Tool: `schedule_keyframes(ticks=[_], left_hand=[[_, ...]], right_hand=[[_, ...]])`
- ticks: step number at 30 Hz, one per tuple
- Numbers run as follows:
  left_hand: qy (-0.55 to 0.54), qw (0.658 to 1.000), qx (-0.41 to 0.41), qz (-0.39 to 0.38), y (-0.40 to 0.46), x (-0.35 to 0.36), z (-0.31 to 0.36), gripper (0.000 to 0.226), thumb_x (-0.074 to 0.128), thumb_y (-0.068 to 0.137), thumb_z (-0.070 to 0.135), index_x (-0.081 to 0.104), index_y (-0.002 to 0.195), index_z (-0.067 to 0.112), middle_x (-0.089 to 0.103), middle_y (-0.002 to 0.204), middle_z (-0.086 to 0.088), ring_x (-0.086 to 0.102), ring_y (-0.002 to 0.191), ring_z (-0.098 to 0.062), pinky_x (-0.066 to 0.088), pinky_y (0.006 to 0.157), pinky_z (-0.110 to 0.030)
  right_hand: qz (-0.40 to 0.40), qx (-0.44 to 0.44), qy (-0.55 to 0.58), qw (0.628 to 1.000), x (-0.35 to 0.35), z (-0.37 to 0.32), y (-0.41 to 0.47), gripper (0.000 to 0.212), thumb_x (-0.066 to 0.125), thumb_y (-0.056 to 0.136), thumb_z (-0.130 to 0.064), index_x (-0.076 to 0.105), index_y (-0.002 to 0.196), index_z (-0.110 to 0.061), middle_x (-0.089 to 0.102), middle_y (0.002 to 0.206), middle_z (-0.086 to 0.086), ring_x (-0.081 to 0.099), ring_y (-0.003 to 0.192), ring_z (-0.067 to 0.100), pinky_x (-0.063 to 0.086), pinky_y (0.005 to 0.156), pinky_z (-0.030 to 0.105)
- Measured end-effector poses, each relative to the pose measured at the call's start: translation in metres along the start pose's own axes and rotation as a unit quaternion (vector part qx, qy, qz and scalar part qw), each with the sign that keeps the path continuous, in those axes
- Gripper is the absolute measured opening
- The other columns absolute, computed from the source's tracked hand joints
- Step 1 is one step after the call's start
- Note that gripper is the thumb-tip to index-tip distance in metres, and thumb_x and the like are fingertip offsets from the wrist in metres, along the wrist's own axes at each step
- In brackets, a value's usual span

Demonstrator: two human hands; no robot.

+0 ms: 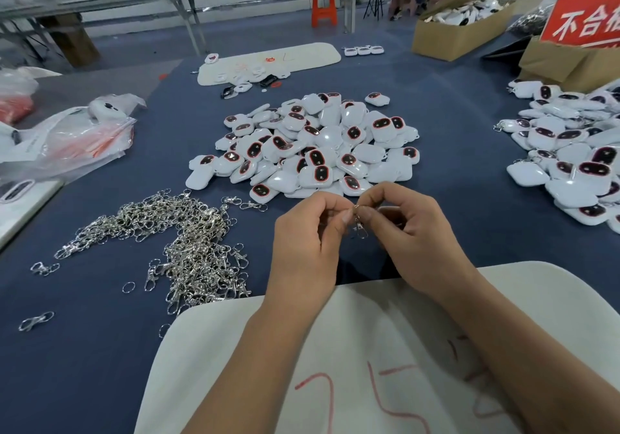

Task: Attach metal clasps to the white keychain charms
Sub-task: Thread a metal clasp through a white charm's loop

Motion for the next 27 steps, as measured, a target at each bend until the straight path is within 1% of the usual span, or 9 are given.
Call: schedule_keyframes(ticks=[8,11,13,16,19,20,22,24,27], left_hand=[[0.008,1.000,0.006,0.011,-0.001,-0.004,-0.001,0.013,0.062,0.092,0.011,0.067,0.084,0.020,0.068,0.075,0.008,0.063,0.071,-0.014,0.050,0.063,-0.025],[-0.004,1.000,-0.005,0.019,0.000,-0.003,-0.003,0.012,0.060,0.091,0.016,0.066,0.083,0.024,0.068,0.076,0.009,0.061,0.069,-0.010,0.049,0.063,-0.023],[-0.003,1.000,-0.011,0.022,0.000,-0.003,-0.005,0.012,0.060,0.091,0.017,0.065,0.083,0.024,0.067,0.076,0.009,0.060,0.068,-0.010,0.048,0.062,-0.025],[0.007,1.000,-0.013,0.022,0.000,-0.004,-0.005,0.014,0.060,0.090,0.017,0.064,0.081,0.026,0.067,0.074,0.009,0.058,0.065,-0.009,0.046,0.060,-0.022],[0.017,0.999,-0.017,0.023,0.000,-0.003,-0.005,0.013,0.061,0.089,0.018,0.065,0.080,0.026,0.067,0.074,0.008,0.060,0.066,-0.014,0.048,0.060,-0.024],[0.018,0.999,-0.020,0.022,0.000,-0.003,-0.006,0.012,0.062,0.089,0.019,0.066,0.080,0.025,0.067,0.074,0.007,0.060,0.067,-0.016,0.048,0.061,-0.026],[0.021,0.999,-0.028,0.016,0.000,-0.002,-0.008,0.012,0.064,0.089,0.017,0.066,0.079,0.024,0.066,0.072,0.005,0.059,0.066,-0.016,0.047,0.060,-0.024],[0.023,0.999,-0.032,0.001,-0.001,0.001,-0.008,0.013,0.063,0.089,0.015,0.066,0.079,0.023,0.066,0.071,0.004,0.058,0.064,-0.015,0.045,0.058,-0.021],[0.028,0.999,-0.023,-0.013,-0.001,0.003,-0.006,0.013,0.063,0.089,0.013,0.065,0.079,0.021,0.065,0.070,0.004,0.056,0.063,-0.015,0.045,0.058,-0.020]], right_hand=[[-0.013,-0.007,-0.006,1.000,0.003,-0.001,0.001,0.016,0.065,0.102,-0.014,0.068,0.087,-0.019,0.060,0.065,-0.013,0.041,0.055,0.005,0.035,0.055,0.016],[0.031,-0.011,0.006,0.999,-0.002,-0.001,0.002,0.014,0.055,0.105,-0.029,0.061,0.097,-0.019,0.058,0.076,-0.002,0.045,0.064,0.008,0.039,0.061,0.022],[0.029,0.012,0.045,0.998,-0.003,0.007,0.003,0.009,0.051,0.099,-0.024,0.053,0.106,-0.018,0.050,0.075,-0.007,0.041,0.066,0.010,0.037,0.061,0.024],[0.031,0.025,-0.006,0.999,-0.005,0.015,0.003,0.033,0.060,0.094,-0.004,0.048,0.118,-0.024,0.053,0.089,-0.018,0.049,0.073,0.006,0.041,0.067,0.021],[0.058,0.022,-0.047,0.997,-0.008,0.017,0.003,0.049,0.079,0.089,-0.007,0.054,0.126,-0.027,0.065,0.113,-0.008,0.066,0.102,0.012,0.052,0.087,0.025],[0.071,0.031,-0.036,0.996,-0.010,0.018,0.004,0.047,0.085,0.086,-0.011,0.059,0.123,-0.026,0.069,0.113,-0.006,0.069,0.103,0.015,0.054,0.088,0.028],[0.094,0.050,-0.012,0.994,-0.013,0.022,0.005,0.034,0.089,0.082,-0.014,0.069,0.108,-0.021,0.075,0.098,-0.003,0.073,0.090,0.014,0.059,0.080,0.029],[0.108,0.050,0.017,0.993,-0.016,0.021,0.006,0.017,0.084,0.087,-0.013,0.070,0.096,-0.016,0.074,0.085,0.001,0.071,0.076,0.010,0.057,0.070,0.024],[0.113,0.041,0.103,0.987,-0.018,0.017,0.006,0.011,0.069,0.100,-0.009,0.059,0.103,-0.014,0.074,0.093,0.008,0.073,0.073,0.016,0.057,0.068,0.023]])
Point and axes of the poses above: each hand's wrist, its own y-axis towards the middle knuckle, its own x-axis out of the palm, z = x × y, the point moved 7 cm from there along y, towards the middle knuckle
